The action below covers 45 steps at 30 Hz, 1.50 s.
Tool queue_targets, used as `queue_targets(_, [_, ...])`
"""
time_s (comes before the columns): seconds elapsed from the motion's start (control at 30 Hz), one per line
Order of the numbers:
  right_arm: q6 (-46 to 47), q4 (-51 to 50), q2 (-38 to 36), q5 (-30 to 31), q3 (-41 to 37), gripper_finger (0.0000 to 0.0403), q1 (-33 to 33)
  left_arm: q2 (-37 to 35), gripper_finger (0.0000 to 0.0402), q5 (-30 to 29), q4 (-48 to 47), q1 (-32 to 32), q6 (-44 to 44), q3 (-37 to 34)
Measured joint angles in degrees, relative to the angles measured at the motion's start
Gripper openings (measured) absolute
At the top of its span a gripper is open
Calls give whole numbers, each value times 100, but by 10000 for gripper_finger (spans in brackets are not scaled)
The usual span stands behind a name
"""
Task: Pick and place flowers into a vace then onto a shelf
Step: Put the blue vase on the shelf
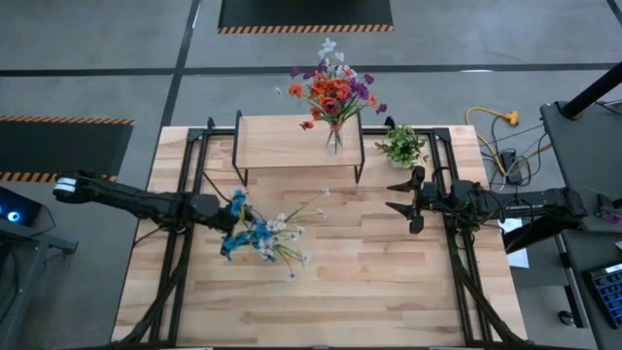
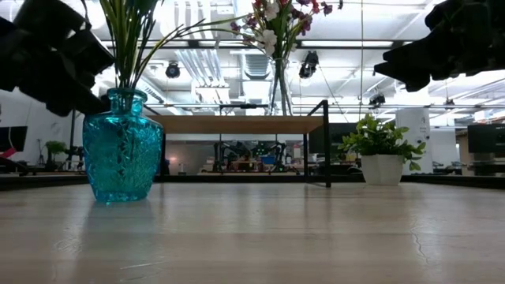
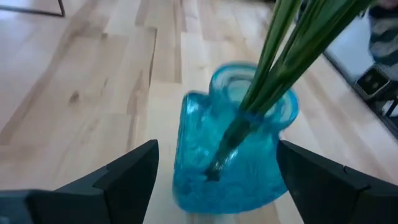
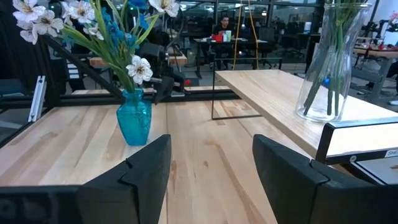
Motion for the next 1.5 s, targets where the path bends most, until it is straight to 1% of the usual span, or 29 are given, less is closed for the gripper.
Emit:
queue_targets(0.17, [0,0,-2,0,0,219,0,196,307,9,184,0,140,2])
queue_targets(0.37, [0,0,-2,0,0,219,-2,178,307,-1,444,0,488,0])
queue_targets(0.57, [0,0,-2,0,0,219,0,274,307,-2,666,0,633,-2])
queue_targets(0.83, [-1,0,-2,0,0,219,-1,615,307,2,881,0,681,-2])
queue_targets(1.33, [0,0,-4,0,0,219,0,1438,307,27,1868,0,787,21])
queue_targets(1.5, [0,0,-4,0,0,219,-2,1628,305,26,1911,0,805,165])
